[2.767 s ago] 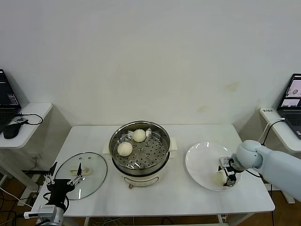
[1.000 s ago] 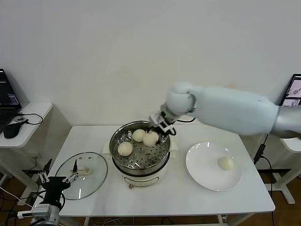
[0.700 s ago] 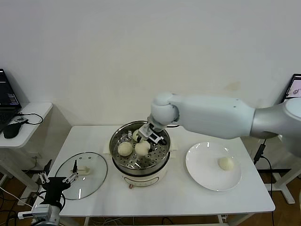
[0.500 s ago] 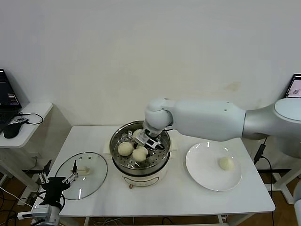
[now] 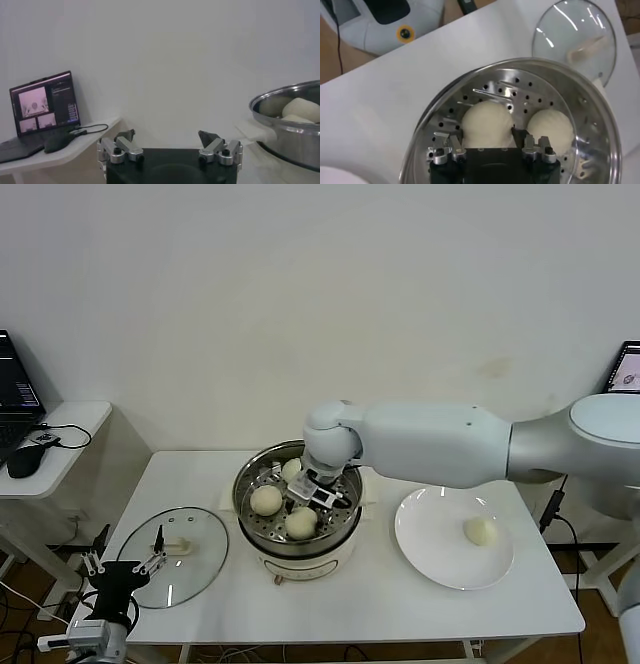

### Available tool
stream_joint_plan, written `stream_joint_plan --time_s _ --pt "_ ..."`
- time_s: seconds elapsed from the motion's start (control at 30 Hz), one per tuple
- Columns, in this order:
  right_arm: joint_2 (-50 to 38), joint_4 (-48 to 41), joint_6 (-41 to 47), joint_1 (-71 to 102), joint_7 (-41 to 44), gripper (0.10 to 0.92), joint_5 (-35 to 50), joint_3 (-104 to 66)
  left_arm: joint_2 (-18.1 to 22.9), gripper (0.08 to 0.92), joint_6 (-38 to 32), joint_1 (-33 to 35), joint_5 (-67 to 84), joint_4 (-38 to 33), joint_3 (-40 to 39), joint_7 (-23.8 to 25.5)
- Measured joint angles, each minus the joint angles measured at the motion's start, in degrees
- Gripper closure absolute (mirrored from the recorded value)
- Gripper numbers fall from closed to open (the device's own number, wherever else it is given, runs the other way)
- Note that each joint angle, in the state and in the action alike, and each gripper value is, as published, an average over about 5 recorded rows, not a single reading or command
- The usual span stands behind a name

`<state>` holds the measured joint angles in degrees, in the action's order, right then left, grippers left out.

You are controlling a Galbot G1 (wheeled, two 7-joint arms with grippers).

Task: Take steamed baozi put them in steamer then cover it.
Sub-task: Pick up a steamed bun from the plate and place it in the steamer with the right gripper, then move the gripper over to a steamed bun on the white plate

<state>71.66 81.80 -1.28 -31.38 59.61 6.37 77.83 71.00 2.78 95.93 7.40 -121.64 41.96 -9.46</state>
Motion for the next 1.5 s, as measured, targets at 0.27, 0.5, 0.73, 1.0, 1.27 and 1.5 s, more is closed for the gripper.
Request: stream_joint_plan --time_s 0.27,0.5,0.73,1.0,1.27,1.5 --pt "-1.5 0.5 0.0 -1.5 0.1 0.207 0.8 -0.7 -0.2 0.177 0.1 -0.1 0.0 -0.7 0.0 0.0" --pt "-5.5 1.7 3.2 -3.6 1.4 0.202 1.1 -2.4 -0.8 0.177 0.1 -0.4 0.1 -0.8 0.0 0.1" --pt "-13.4 3.3 10.8 -4.8 1.9 0.203 1.8 -5.2 -1.6 0.177 0.1 -1.0 0.3 -0.4 0.0 0.1" --pt "-26.0 5.7 17.7 -3.0 2.1 0.203 0.7 -8.6 -2.2 0.177 0.2 -1.6 0.0 0.3 -0.9 0.1" --pt "-37.2 5.8 19.5 5.3 2.2 0.202 -4.3 -13.8 -2.5 0.177 0.6 -2.2 -0.5 0.7 -1.7 0.1" --pt "-41.8 4.2 19.8 16.9 1.9 0.203 -9.4 -21.7 -2.7 0.177 0.8 -2.0 -1.1 1.0 -1.9 0.2"
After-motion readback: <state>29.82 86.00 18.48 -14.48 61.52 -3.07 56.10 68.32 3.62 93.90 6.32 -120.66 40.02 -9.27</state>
